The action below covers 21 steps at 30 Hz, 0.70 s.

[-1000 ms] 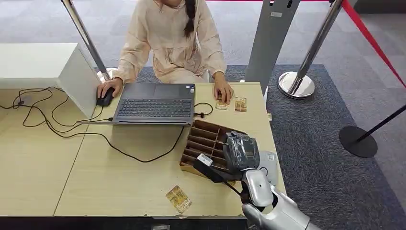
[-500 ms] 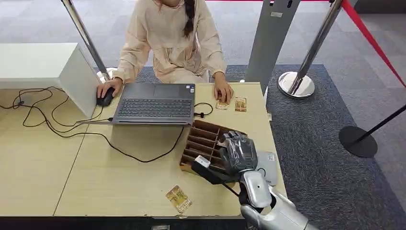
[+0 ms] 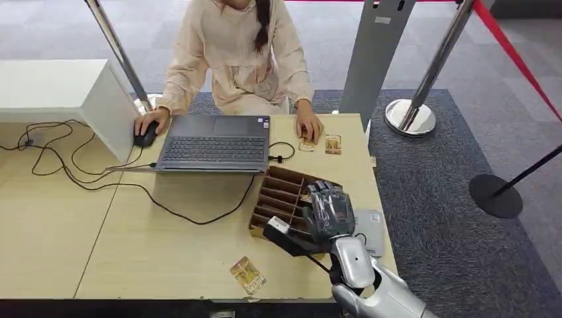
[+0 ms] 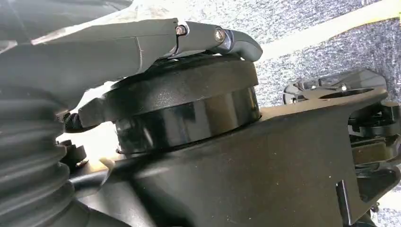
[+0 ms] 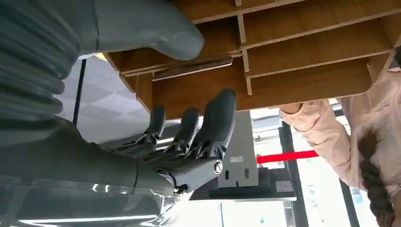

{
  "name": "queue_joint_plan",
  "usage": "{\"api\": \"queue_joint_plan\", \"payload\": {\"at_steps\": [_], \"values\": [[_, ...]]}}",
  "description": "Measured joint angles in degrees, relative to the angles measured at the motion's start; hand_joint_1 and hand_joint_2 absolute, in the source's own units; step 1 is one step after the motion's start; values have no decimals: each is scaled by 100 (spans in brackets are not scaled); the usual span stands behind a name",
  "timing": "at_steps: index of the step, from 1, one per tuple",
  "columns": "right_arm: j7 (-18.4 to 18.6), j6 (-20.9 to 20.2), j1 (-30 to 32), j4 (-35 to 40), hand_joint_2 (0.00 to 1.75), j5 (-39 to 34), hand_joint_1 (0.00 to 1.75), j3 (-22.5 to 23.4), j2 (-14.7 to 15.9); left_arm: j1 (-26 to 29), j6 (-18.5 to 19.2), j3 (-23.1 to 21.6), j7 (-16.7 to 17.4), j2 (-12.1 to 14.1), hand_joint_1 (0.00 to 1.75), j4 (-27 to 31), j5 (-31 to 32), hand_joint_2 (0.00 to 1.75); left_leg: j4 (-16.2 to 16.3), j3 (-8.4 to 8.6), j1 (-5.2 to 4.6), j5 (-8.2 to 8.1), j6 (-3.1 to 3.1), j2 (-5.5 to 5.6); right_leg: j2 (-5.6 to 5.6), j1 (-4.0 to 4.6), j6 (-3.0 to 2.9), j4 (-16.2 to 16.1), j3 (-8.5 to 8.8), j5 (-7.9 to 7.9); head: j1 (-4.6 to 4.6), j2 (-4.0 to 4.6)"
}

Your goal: Pass the card to the sensor for recognition and then transmit it.

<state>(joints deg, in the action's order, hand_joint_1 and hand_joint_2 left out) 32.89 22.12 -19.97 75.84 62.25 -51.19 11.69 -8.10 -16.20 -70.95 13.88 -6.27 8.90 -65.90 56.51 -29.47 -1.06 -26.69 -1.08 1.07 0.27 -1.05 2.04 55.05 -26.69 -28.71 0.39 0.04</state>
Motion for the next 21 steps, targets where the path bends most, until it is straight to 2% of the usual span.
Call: {"api": "queue_joint_plan", "payload": {"at_steps": [8, 12, 14, 15, 17, 21], "values": [[13, -17, -1, 11, 175, 0, 79, 2, 0, 15, 33, 0, -85, 7, 0, -17, 37, 175, 0, 0, 0, 0, 0, 0, 0, 0, 0, 0, 0, 0, 0, 0], [31, -28, 0, 24, 175, -2, 66, 2, 2, 23, 46, 0, -131, 15, 0, -17, 52, 175, 0, 0, 0, 0, 0, 0, 0, 0, 0, 0, 0, 0, 0, 0], [35, -44, -1, 26, 175, -4, 45, 2, 2, 29, 55, 0, -164, 17, 0, -17, 61, 175, 0, 0, 0, 1, 0, 1, 0, 0, 0, 0, 0, 0, 0, 0], [39, -63, -2, 26, 175, -13, 45, 2, 2, 31, 61, 0, -177, 24, 0, -17, 72, 175, 0, -1, 0, 1, 0, 1, 0, 0, 0, 0, 0, 0, 0, 0], [50, -114, -3, 26, 175, -20, 33, 2, 2, 35, 90, 0, -197, 28, 0, -17, 81, 175, 0, -1, 0, 0, 0, 1, 0, 0, 0, 0, 0, 0, 0, 0], [81, -199, -7, 26, 175, -35, 31, 0, 0, 35, 100, 0, -199, 33, 0, -17, 85, 175, 0, -1, 0, 1, 0, 1, 0, 0, 0, 0, 0, 0, 0, 0]]}}
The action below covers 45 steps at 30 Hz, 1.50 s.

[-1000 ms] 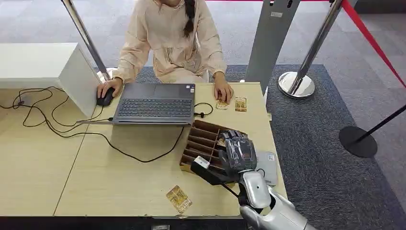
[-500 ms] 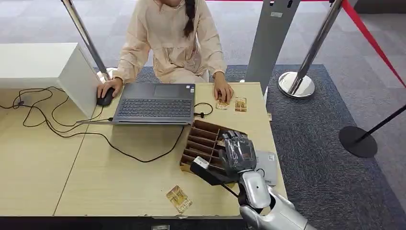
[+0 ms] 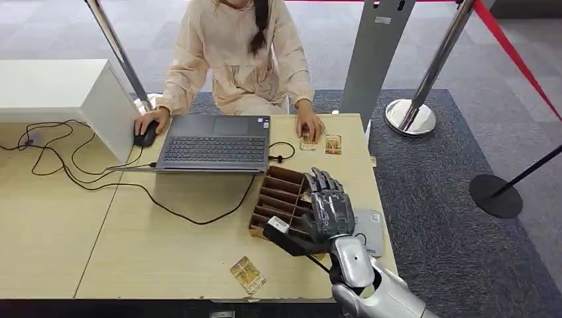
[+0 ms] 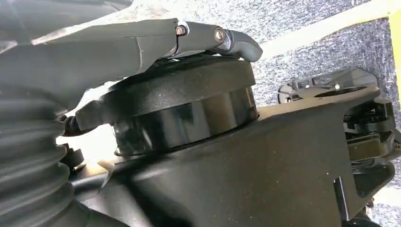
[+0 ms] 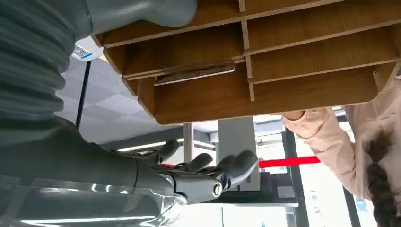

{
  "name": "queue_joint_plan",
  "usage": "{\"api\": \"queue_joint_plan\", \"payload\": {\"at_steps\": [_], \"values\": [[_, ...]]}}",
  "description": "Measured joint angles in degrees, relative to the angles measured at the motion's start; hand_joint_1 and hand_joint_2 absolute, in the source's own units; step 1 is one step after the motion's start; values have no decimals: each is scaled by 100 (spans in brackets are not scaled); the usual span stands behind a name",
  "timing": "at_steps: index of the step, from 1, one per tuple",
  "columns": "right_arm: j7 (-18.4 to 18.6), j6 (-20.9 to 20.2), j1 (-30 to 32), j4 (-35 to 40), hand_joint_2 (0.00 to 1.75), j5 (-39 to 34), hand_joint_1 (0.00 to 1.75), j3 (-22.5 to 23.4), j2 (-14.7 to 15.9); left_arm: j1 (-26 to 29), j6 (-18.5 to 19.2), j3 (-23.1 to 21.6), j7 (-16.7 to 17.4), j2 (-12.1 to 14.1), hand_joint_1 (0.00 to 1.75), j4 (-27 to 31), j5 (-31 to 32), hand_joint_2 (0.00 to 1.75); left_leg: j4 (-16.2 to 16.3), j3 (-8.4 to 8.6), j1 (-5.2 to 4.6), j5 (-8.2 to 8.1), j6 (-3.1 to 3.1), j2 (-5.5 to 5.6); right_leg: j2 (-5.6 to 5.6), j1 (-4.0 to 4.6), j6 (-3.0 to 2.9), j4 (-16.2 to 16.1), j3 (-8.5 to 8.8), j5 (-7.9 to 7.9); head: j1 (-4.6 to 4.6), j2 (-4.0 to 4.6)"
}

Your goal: Pass the card to the sensor for recognition and then transmit it.

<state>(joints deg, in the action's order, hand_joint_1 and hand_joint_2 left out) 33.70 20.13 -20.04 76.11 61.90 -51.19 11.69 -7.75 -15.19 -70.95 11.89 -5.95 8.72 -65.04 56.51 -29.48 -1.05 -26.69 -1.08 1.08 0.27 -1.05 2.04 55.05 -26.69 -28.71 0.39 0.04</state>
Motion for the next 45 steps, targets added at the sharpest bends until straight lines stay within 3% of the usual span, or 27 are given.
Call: {"api": "queue_joint_plan", "payload": {"at_steps": [9, 10, 16, 22, 45], "values": [[24, -66, -8, 0, 175, -44, 33, -11, 0, 0, 0, 0, 0, 0, 0, 0, -18, 175, 0, 0, 0, 0, 0, 0, 0, 0, 0, 0, 0, 0, 0, 0], [24, -66, -8, 0, 175, -44, 33, -11, 0, 0, 0, 0, 0, 0, 0, 0, -18, 0, 0, 0, 0, 0, 0, 0, 0, 0, 0, 0, 0, 0, 0, 0], [26, -50, -8, -4, 175, -68, 44, -24, 0, 13, 2, -4, -20, 2, 0, 0, -15, 0, 0, 1, 0, 0, 0, -2, 0, 0, 0, 0, 0, 0, 0, 0], [26, -31, -9, -7, 175, -77, 66, -48, 0, 25, 5, -4, -63, 4, 0, 0, -18, 0, 0, 1, 0, 0, 0, -2, 0, 0, 0, 0, 0, 0, 0, 0], [22, 37, -65, -116, 175, -85, 58, -131, -28, 32, 7, -46, -81, 9, 0, 0, -33, 0, 0, -1, 0, 0, 0, -2, 0, 0, 0, 0, -2, 0, 0, 0]]}}
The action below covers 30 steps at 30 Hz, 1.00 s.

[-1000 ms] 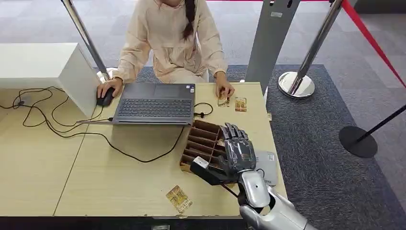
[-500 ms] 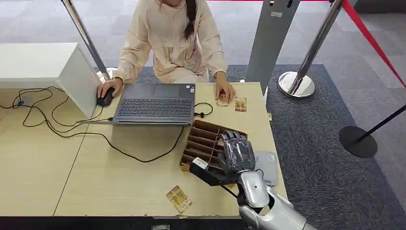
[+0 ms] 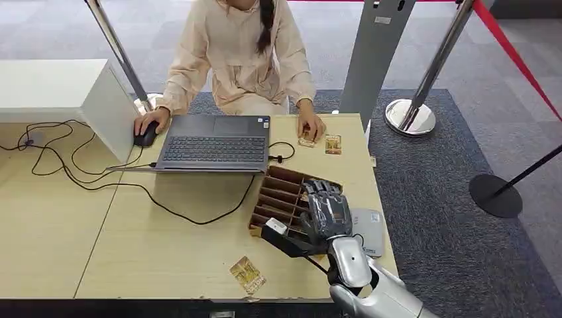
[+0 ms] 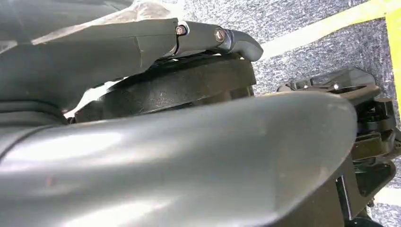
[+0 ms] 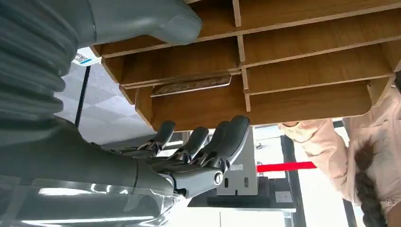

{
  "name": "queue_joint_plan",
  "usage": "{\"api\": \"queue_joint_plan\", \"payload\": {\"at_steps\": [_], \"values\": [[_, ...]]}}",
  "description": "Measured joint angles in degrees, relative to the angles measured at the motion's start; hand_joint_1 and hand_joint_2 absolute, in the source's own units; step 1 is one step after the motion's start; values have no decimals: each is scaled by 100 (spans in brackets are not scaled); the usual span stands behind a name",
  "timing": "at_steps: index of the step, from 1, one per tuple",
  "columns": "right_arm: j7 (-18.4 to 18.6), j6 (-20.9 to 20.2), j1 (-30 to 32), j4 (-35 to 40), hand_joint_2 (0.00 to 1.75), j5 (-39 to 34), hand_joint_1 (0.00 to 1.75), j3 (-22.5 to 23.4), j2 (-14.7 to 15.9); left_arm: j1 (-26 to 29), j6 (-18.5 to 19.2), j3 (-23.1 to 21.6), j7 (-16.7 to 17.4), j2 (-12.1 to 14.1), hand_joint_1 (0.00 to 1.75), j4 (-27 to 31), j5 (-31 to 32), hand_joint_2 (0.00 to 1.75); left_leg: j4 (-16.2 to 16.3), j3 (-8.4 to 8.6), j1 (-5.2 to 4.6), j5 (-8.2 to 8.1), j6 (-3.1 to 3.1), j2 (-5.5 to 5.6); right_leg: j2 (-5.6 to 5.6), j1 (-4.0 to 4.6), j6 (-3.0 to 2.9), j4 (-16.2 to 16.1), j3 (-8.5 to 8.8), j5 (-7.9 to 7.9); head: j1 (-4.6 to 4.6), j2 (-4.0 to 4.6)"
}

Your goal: Pass the card to the sensor for recognition and then transmit it.

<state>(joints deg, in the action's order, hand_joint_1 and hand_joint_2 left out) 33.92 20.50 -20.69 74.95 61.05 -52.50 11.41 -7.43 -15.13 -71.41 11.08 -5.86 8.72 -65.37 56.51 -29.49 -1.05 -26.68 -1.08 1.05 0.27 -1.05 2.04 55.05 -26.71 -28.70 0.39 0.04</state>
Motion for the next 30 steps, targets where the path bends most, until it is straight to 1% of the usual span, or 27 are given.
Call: {"api": "queue_joint_plan", "payload": {"at_steps": [4, 14, 15, 23, 30], "values": [[0, 0, 0, 0, 175, 0, 56, 0, 0, 0, 0, 0, 0, 0, 0, 0, 0, 0, 0, 0, 0, 0, 0, 0, 0, 0, 0, 0, 0, 0, 0, 0], [-7, -2, 1, 0, 175, 2, 59, -2, -7, 0, 0, 0, 0, 0, 0, 0, -15, 0, 0, 0, 0, 0, 0, 0, 0, 0, 0, 0, 0, 0, 0, 0], [-9, -2, 0, 0, 175, 2, 58, -2, -9, 0, 0, 0, 0, 0, 0, 0, -15, 0, 0, 0, 0, 0, 0, 0, 0, 0, 0, 0, 0, 0, 0, 0], [-9, -2, 0, -2, 175, 4, 61, -2, -22, 0, 7, 0, 0, 0, 0, 0, -15, 0, 0, 0, 0, 0, 0, 0, 0, 0, 0, 1, 1, 0, 0, 0], [-9, -37, 2, 2, 175, 7, 68, -7, -28, 0, 13, 0, 0, 0, 0, 0, -37, 0, 0, 1, 0, 0, 0, 0, 0, 0, 0, 1, 1, 0, 0, 0]]}}
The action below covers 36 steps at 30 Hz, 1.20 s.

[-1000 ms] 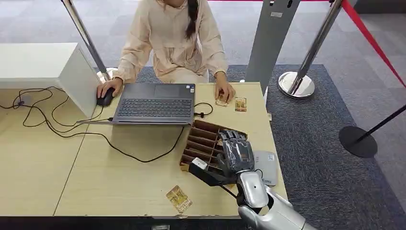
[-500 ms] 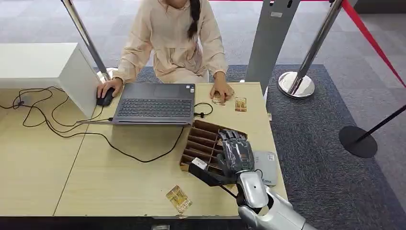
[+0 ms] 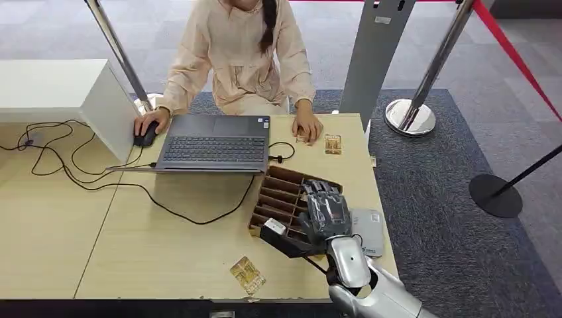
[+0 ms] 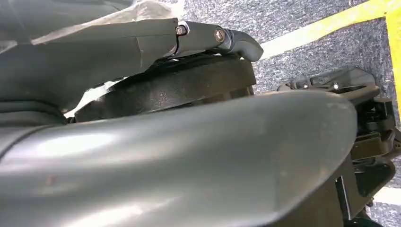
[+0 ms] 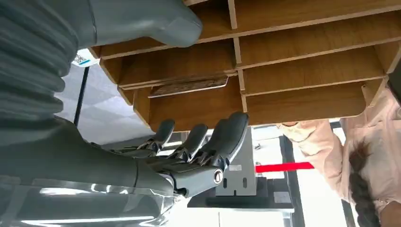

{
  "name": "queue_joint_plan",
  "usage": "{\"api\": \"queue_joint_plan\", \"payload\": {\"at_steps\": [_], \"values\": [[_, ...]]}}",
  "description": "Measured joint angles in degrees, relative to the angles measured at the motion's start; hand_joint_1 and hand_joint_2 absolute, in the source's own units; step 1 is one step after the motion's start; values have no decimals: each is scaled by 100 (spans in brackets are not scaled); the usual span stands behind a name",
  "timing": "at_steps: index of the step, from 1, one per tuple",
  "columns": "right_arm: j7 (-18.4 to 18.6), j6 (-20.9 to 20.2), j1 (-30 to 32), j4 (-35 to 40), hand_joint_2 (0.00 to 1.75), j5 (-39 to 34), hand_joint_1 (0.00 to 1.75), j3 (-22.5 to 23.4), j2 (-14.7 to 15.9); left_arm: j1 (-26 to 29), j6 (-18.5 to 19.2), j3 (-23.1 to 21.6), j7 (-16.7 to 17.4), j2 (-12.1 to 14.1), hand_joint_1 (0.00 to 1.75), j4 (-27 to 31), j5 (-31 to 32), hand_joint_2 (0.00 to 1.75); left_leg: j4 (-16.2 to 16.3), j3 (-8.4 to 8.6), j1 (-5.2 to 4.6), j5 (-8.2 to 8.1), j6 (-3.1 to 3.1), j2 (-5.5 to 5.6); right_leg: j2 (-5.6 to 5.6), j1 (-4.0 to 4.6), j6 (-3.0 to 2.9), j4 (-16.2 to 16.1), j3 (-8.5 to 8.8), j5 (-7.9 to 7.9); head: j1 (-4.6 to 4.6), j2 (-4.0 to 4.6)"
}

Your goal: Pass the card to the sensor for recognition and then transmit it.

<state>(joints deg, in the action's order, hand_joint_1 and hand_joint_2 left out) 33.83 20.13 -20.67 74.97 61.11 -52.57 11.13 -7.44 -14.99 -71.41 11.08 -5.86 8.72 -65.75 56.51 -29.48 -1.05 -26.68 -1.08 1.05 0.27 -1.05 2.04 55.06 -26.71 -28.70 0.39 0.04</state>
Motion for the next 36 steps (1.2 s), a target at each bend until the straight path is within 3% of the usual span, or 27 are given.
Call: {"api": "queue_joint_plan", "payload": {"at_steps": [12, 21, 36], "values": [[13, -31, 5, 2, 175, 68, 75, -4, 0, 0, 0, 4, 17, -2, 0, 0, -50, 0, 0, 0, 0, 0, 0, 0, 0, 0, 0, 0, 0, 0, 0, 0], [13, -50, 5, 7, 175, 81, 70, -4, 0, 0, 0, 7, 17, 0, 0, 0, -59, 0, 0, 0, 0, 0, 0, 0, 0, 0, 0, 0, 0, 0, 0, 0], [277, -452, -13, 133, 175, 254, 44, 2, 15, -1, 26, 4, 26, 0, 0, -2, -39, 0, 0, 1, 0, 0, 0, 0, 0, 0, 0, 0, 0, 0, 0, 0]]}}
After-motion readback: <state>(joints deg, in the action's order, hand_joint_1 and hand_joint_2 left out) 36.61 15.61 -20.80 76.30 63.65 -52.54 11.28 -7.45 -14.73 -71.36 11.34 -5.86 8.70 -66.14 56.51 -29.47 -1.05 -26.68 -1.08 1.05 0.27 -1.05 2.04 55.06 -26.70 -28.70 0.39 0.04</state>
